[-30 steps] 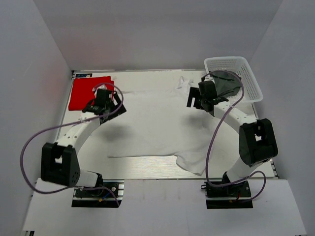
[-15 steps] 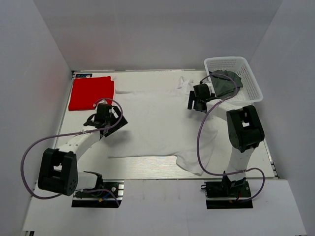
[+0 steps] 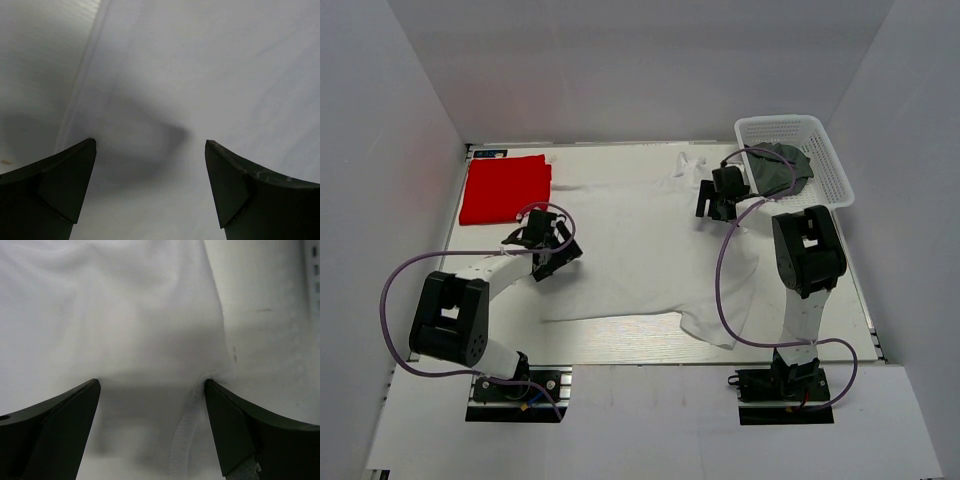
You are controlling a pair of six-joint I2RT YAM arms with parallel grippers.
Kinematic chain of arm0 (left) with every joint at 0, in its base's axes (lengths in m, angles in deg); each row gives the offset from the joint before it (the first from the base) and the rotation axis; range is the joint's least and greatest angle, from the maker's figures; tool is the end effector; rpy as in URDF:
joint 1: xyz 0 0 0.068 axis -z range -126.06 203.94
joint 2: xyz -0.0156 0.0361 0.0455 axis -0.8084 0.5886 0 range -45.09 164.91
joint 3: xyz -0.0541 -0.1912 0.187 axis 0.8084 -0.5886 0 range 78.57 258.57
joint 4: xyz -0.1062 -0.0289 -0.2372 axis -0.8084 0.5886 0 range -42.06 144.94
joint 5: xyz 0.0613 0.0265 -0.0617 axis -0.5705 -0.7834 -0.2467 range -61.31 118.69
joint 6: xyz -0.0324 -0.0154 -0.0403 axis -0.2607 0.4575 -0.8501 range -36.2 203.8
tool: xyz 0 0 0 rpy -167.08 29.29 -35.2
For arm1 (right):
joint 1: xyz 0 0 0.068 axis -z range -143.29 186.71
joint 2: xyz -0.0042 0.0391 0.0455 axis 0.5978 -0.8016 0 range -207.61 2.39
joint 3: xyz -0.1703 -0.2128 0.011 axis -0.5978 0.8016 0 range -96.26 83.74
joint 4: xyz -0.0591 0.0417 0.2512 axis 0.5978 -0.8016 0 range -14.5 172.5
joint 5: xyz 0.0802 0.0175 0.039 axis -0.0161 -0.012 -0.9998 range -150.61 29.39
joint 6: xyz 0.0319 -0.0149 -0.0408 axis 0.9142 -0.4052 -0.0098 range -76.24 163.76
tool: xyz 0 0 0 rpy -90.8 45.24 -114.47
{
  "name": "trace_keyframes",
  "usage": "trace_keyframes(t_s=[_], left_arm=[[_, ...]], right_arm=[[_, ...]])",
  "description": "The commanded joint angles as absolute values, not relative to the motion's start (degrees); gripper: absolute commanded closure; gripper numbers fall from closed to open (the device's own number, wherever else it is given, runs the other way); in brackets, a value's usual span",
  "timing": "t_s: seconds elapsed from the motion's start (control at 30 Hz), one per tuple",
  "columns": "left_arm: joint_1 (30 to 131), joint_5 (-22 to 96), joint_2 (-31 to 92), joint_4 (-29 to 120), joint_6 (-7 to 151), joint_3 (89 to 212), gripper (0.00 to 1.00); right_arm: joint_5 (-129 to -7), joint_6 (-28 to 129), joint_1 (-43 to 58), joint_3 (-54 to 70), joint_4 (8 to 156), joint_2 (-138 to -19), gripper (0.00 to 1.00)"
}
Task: Fold and stack the t-shirts
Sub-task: Flatten out the tshirt
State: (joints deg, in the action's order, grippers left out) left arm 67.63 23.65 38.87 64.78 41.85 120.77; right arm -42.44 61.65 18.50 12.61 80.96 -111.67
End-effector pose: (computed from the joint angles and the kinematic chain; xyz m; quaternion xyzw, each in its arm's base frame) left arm 0.2650 -0.0614 0.1642 -0.2463 0.9297 -0.0887 0.2589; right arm 0.4070 0.1222 0.1561 0.0586 0.9107 -0.0200 0.4084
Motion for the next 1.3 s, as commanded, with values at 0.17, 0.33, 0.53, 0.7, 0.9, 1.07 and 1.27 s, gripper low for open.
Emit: trace_keyframes(t_s=[0.17,0.33,0.53,0.7,0.9,1.07,1.27], left_arm=[[67.12,15.86,36.83,70.09,40.65,122.69,0.00],[67.65,14.19,36.83,71.84,41.97,126.64,0.00],[67.65,9.80,29.54,78.25,38.46,127.19,0.00],[67.65,12.86,21.81,84.49,30.56,120.51,0.00],[67.65,14.89,10.30,91.88,24.22,108.57,0.02],[67.65,17.70,2.82,94.07,21.85,104.67,0.15],[67.65,19.19,0.26,92.68,20.43,100.55,0.41]], right_arm=[[-46.57,70.29,18.52,11.68,83.30,-114.33,0.10],[-39.26,71.10,18.70,6.50,77.41,-114.77,0.10],[-36.86,70.31,18.35,4.11,73.27,-108.73,0.10],[-43.20,68.29,16.77,12.26,75.29,-100.54,0.10],[-43.04,70.56,13.52,21.68,73.45,-88.77,0.10],[-43.38,74.08,12.19,27.84,71.35,-81.48,0.10],[-42.24,78.20,11.84,33.02,65.99,-74.87,0.10]])
